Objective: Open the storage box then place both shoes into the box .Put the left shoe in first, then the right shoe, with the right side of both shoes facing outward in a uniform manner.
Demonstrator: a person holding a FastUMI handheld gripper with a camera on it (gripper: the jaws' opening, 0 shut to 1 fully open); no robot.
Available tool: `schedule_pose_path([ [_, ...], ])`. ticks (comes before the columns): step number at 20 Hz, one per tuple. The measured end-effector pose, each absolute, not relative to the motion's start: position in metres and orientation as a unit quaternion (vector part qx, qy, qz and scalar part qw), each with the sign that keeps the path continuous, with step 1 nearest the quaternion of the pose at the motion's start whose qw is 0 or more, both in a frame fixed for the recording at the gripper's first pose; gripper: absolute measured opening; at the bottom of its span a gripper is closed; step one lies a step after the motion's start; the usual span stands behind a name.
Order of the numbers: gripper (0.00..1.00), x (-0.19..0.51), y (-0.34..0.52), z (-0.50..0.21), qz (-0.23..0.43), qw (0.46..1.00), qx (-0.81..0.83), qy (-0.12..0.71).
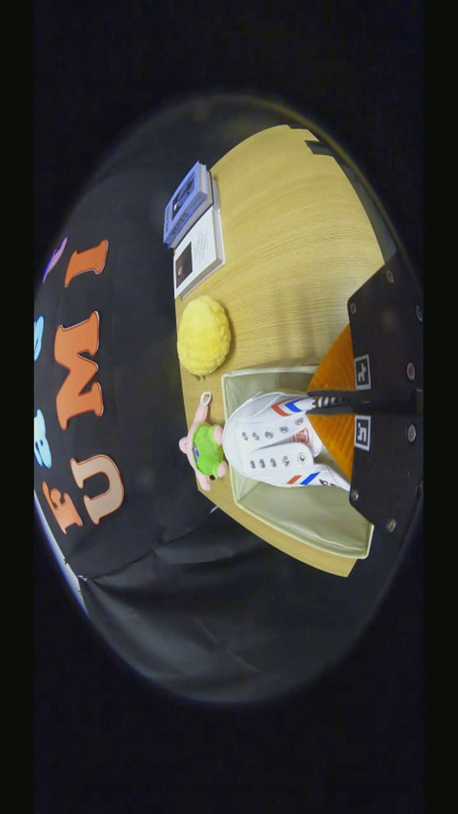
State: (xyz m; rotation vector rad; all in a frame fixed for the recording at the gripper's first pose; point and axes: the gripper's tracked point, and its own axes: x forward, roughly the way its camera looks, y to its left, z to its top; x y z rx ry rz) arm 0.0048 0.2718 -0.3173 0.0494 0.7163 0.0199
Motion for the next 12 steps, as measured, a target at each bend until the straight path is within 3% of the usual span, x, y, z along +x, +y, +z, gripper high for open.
schedule_pose_path([
  [4,0.04,0.002,0.28,-0.32,0.029,0.932,0.001,0.362],
  [8,0.77,-0.001,0.295,-0.302,0.062,0.934,0.021,0.351],
  [10,0.97,0.003,0.286,-0.293,0.056,0.939,-0.001,0.34],
  [12,0.97,0.01,0.27,-0.281,0.048,0.945,-0.024,0.322],
])
